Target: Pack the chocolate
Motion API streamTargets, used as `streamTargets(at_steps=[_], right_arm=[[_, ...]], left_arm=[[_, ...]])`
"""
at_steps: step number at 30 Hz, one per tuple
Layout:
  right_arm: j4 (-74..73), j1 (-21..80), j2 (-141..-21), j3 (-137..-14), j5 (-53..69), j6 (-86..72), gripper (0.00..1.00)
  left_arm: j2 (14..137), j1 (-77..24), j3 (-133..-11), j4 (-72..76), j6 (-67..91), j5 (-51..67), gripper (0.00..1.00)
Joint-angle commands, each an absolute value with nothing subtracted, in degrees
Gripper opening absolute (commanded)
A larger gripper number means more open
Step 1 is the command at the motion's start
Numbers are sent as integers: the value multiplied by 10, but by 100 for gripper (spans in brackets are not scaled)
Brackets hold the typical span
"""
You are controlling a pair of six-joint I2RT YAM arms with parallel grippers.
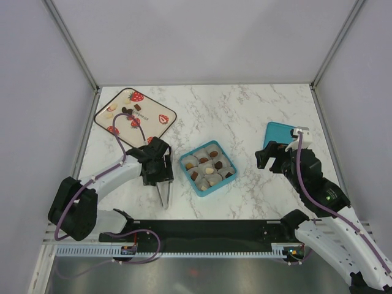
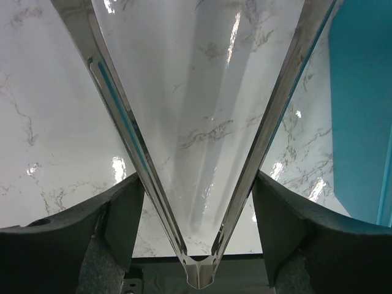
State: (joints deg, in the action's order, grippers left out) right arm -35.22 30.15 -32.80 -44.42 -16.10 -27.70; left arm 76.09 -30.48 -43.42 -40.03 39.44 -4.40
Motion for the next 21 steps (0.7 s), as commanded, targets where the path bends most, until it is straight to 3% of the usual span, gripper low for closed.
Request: streamTargets(at_steps=[1,6,9,15,17,21], right_arm=[[-351,301,-328,-466,-163,-281,95],[-355,302,-330,-474,-162,-286,95],[-359,301,-330,-480,-162,-290,95],[-370,302,-330,-494,-162,-301,95],[-371,301,-334,-497,-162,-302,95],[-378,301,-384,-525,-169,-303,95]], left_arm=[[759,-308,-430,-380,417,-60,77],[758,-308,-433,-381,410,-53,79],[753,-309,-432,-381,408,-50,89],[732,-309,-430,-381,406,-42,91],[723,-309,-437,-386,404,-44,98],[687,-308,-490,-410,385,-52,100]])
